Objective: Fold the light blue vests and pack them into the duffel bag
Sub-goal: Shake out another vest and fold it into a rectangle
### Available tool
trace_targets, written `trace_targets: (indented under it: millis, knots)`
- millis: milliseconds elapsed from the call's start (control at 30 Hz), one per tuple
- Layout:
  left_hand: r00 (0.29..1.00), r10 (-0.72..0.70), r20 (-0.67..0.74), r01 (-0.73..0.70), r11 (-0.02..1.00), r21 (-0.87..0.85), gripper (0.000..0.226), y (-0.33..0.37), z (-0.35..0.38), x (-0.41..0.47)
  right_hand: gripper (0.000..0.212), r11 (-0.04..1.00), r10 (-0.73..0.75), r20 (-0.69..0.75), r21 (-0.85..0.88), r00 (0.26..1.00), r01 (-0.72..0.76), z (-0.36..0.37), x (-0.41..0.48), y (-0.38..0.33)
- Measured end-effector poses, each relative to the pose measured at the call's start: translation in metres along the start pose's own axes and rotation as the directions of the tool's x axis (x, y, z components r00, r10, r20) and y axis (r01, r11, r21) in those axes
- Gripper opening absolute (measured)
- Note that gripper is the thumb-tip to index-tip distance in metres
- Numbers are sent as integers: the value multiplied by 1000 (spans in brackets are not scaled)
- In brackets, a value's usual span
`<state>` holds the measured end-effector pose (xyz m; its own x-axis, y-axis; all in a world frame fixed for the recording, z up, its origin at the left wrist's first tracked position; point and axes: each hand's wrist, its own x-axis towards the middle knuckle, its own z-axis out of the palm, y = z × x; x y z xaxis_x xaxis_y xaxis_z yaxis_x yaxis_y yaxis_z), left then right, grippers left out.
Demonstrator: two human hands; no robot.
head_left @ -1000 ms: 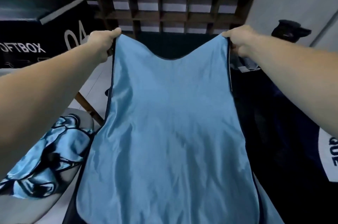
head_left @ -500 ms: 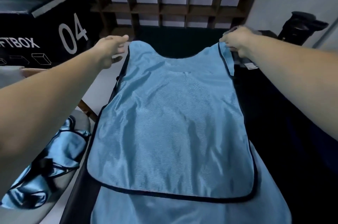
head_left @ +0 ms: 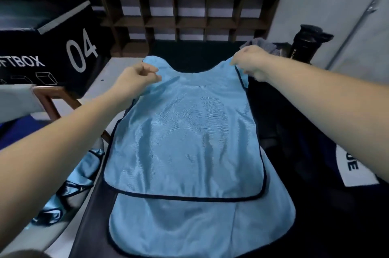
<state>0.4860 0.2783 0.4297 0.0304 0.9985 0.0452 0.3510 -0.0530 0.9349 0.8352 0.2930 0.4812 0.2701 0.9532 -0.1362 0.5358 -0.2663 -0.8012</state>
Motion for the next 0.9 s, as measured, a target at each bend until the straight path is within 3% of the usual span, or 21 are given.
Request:
trace_targets:
  millis: [67,167,300,333,400,533,667,767,900]
  knots:
    - [997,51,64,-52,998,24,25,13,16,-30,12,997,-55,49,-56,997,58,2,-23,2]
    - [985,99,138,-108,993,55,25,30,39,-75,12,998,-64,72,29,995,62,10,-65,14]
    - [933,227,279,-290,934,209,27,34,63,-136,15,987,-114,-14,112,993,115,22,-127,47]
    - [909,254,330,-345,904,253,28,31,67,-152,19,988,-141,-14,67,990,142,21,-145,56]
    - [856,288,429,-443,837,323,28,24,70,-182,27,954,-232,17,-192,973,231,16,-182,77]
    - [773,313,551,-561,743,364,27,9,62,-235,38,747,-422,44,-549,905,375,1,-248,128]
    - [774,323,544,-572,726,383,26,-8,48,-271,33,666,-343,55,-689,938,284,-10,-285,163]
    - [764,315,563,-567,743,355,25,-23,44,-285,16,715,-243,63,-663,968,223,-14,-294,172]
    - [767,314,560,-554,764,330,26,-32,44,-293,24,794,-210,64,-571,976,208,-14,-295,168]
